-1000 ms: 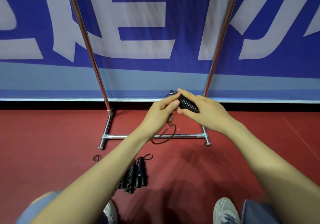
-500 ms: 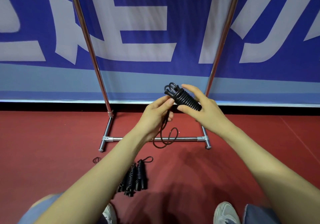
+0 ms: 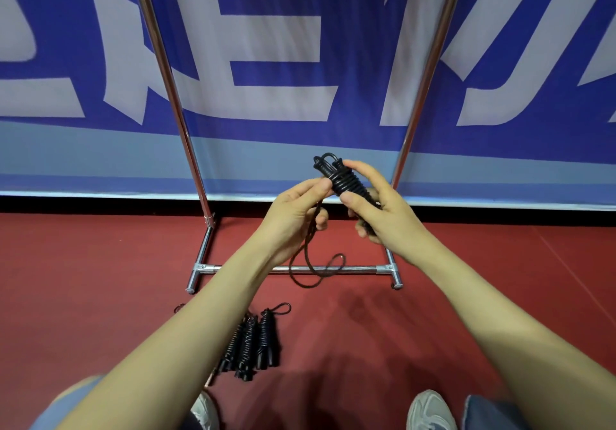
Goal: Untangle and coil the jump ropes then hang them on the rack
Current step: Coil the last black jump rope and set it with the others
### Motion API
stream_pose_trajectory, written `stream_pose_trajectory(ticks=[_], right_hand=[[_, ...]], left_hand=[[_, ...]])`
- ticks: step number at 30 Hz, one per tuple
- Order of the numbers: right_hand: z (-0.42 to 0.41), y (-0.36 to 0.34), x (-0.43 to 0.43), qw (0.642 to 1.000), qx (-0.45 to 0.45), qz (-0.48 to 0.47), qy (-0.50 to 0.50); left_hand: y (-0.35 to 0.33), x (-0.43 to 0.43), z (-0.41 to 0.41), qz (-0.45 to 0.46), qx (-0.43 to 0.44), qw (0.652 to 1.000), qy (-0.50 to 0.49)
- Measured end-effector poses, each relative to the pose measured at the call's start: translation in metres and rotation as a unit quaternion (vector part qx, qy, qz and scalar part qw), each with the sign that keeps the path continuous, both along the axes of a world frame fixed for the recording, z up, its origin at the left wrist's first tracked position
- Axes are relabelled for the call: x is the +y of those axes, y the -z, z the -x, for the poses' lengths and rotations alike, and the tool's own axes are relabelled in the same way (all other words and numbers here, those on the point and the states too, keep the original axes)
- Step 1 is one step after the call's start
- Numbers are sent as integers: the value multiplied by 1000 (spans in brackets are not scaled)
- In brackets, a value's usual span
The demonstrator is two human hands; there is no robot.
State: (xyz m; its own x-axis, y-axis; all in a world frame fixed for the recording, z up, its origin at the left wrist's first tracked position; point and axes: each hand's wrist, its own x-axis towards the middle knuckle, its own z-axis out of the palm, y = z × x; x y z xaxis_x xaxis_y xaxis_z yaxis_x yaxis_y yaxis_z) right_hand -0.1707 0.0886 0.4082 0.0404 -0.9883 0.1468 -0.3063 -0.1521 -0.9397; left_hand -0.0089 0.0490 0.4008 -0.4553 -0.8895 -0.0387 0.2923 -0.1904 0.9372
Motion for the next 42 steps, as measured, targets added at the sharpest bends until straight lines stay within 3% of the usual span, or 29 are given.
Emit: stream_pose_trajectory(ticks=[5, 9, 13, 20, 26, 29, 33, 42], right_hand=[[-3, -1, -2, 1000, 18, -11, 11], [-2, -4, -3, 992, -93, -70, -50], [-2, -6, 1, 960, -210, -137, -122], [-4, 3, -2, 928, -290, -189, -141], [-6, -1, -6, 947, -177, -244, -113], [-7, 0, -8, 972, -118, -184, -82], [4, 4, -7, 979, 31, -111, -168], [6, -4, 1, 956, 248, -32, -152]], left_hand=[[3, 3, 1, 3, -7, 999, -36], [0, 5, 0, -9, 60, 998, 21], [-3, 7, 1, 4, 95, 994, 60], [-4, 2, -4, 13, 10, 999, 38], [1, 1, 2, -30, 11, 998, -53], [0, -5, 1, -17, 0, 994, -104], [0, -15, -6, -17, -9, 988, -156], [0, -12, -5, 4, -52, 998, -27]])
